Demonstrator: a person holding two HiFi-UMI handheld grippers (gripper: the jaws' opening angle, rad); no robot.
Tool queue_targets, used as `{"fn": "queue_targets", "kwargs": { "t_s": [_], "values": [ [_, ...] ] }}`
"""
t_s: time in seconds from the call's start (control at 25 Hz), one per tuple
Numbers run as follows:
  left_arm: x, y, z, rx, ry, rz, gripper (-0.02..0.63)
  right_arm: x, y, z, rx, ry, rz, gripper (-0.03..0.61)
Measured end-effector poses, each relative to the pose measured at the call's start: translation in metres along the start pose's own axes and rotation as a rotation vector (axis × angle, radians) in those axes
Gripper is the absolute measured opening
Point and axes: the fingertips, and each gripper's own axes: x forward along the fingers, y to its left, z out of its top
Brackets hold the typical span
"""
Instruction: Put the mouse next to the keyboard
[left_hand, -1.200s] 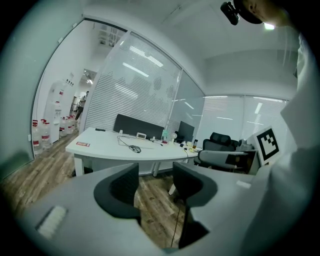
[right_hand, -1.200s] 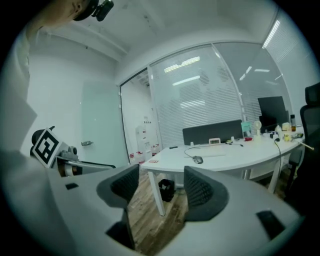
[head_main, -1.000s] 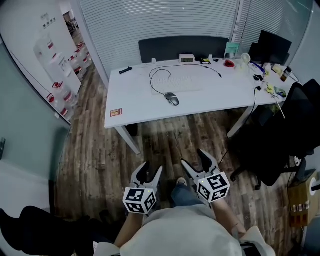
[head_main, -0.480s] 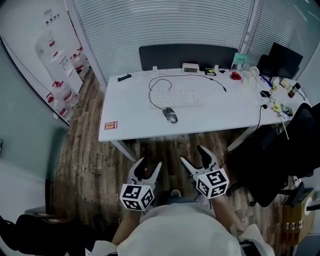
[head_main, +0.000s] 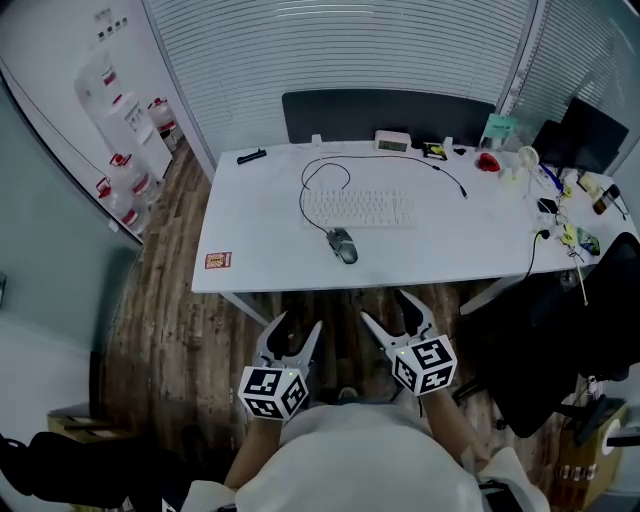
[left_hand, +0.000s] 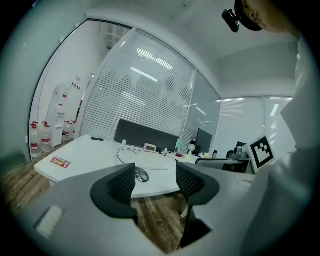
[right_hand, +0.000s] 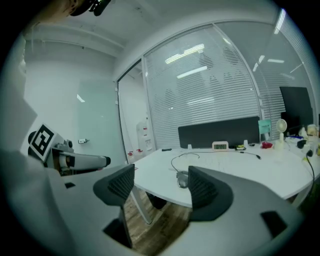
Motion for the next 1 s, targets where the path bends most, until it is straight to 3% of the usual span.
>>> {"fn": "queue_targets", "kwargs": {
  "t_s": [0.44,1.0],
  "values": [
    [0.029,0.028,-0.016,-0.064,0.072,0.056,0.239,0.046,-0.023,-0.03,0.02,0.119,0.019,0.328],
    [0.106,0.094,0.023,-0.032,0.095,0.046,0.239,0.161,-0.048,-0.065,-0.086,0.296,0.041,0.328]
  ]
}}
